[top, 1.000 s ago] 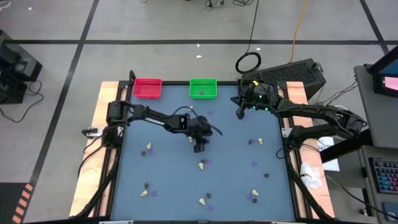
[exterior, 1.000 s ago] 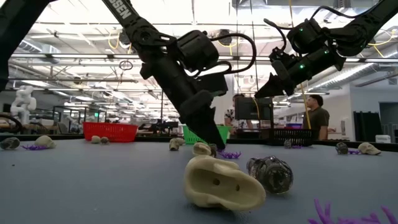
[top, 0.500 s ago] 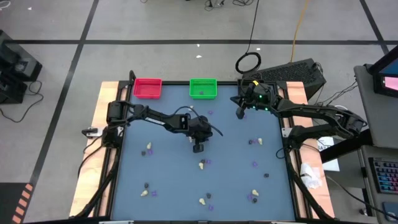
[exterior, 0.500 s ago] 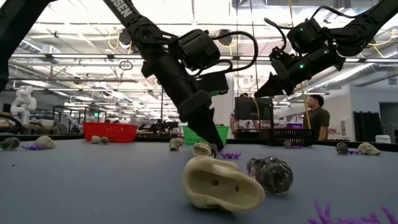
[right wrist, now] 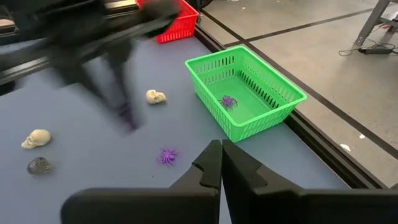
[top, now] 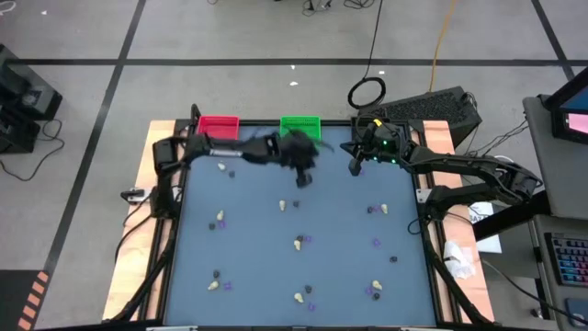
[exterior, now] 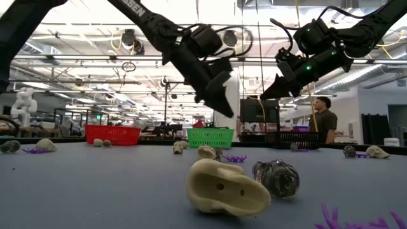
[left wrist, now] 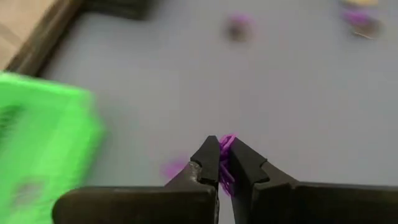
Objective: Sort Halloween decoration
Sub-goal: Put the purple spider toy into the green bin, then put the black skull toy into the red bin
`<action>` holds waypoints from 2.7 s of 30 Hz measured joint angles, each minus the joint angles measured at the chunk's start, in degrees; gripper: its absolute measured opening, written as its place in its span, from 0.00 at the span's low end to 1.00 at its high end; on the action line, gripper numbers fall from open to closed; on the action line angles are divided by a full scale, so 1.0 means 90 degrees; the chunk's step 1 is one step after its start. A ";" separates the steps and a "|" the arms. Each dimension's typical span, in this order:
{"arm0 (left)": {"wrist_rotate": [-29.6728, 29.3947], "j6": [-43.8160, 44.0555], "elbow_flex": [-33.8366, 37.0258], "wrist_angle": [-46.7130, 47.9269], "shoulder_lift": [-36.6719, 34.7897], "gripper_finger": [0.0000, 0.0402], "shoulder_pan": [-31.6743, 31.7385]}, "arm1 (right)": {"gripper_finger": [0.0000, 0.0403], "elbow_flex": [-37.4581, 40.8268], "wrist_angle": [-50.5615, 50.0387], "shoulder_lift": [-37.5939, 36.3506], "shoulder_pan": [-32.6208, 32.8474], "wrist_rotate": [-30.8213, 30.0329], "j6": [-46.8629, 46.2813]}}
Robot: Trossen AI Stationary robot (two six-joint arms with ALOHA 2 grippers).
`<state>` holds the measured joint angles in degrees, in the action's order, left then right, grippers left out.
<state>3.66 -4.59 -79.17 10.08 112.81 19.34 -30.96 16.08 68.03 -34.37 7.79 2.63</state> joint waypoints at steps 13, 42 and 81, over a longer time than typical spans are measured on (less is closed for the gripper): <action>0.0502 0.0123 -0.0110 -0.0004 0.0248 0.03 0.1937 | 0.00 0.0000 0.0197 0.0002 0.0000 0.0001 0.0005; 0.0685 -0.0158 -0.0912 0.0780 0.0544 0.30 0.2011 | 0.00 0.0000 0.0284 0.0001 0.0002 0.0000 0.0129; 0.0232 0.2000 0.2846 0.5226 -0.2756 0.03 -0.0839 | 0.00 0.0000 0.0136 0.0000 0.0005 0.0000 0.0192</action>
<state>5.75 13.41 -53.56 57.11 88.01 11.78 -30.96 17.30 68.03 -34.33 7.79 4.36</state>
